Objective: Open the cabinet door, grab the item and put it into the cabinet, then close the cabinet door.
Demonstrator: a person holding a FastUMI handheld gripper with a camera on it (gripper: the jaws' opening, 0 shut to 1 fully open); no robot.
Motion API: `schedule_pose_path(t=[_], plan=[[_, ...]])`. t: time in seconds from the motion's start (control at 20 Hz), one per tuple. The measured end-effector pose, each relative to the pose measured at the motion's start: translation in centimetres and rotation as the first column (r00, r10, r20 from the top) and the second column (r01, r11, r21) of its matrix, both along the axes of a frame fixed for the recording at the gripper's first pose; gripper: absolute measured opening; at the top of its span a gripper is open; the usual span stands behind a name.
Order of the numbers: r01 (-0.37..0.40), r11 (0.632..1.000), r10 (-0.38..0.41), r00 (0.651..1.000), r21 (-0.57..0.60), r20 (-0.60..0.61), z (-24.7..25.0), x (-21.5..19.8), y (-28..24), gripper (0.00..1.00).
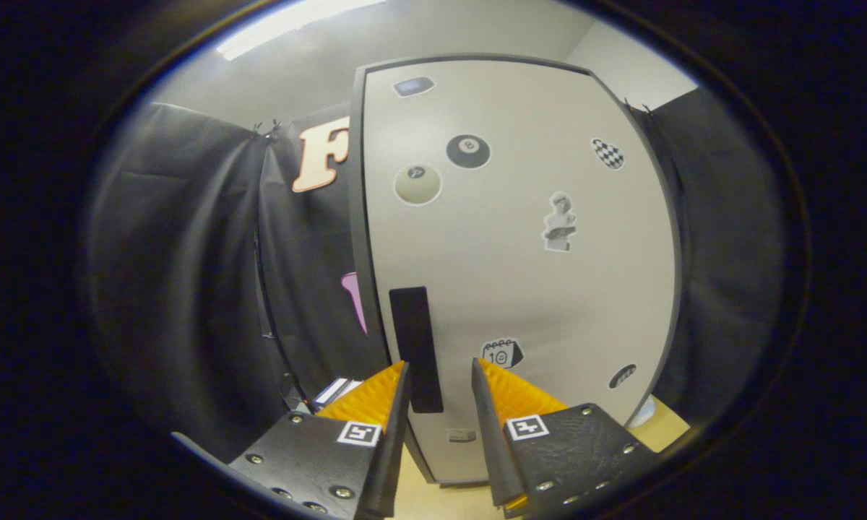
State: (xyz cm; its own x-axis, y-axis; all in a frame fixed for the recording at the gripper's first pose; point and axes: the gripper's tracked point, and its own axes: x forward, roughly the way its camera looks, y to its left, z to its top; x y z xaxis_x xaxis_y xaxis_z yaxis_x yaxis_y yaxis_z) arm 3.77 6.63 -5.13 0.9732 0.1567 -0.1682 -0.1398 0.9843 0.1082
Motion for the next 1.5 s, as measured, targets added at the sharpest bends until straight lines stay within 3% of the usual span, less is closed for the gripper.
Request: schedule_pose_path(t=[0.6, 0.7, 0.8, 0.95, 1.15, 1.5], plan=[[0.036, 0.999, -0.036, 0.999, -0.036, 0.0, -2.2, 4.7, 2.5, 0.49], [0.099, 0.991, -0.098, 0.995, -0.086, 0.019, -2.3, 4.6, 1.7, 0.49], [0.112, 0.988, -0.108, 0.993, -0.105, 0.042, -2.3, 5.3, 1.6, 0.31], [0.128, 0.983, -0.123, 0.991, -0.131, 0.048, -2.3, 5.2, 1.4, 0.28], [0.158, 0.969, -0.14, 0.985, -0.192, 0.102, -1.8, 4.1, 0.9, 0.24], [0.194, 0.959, -0.173, 0.978, -0.208, 0.116, -0.3, -2.0, -1.4, 0.24]])
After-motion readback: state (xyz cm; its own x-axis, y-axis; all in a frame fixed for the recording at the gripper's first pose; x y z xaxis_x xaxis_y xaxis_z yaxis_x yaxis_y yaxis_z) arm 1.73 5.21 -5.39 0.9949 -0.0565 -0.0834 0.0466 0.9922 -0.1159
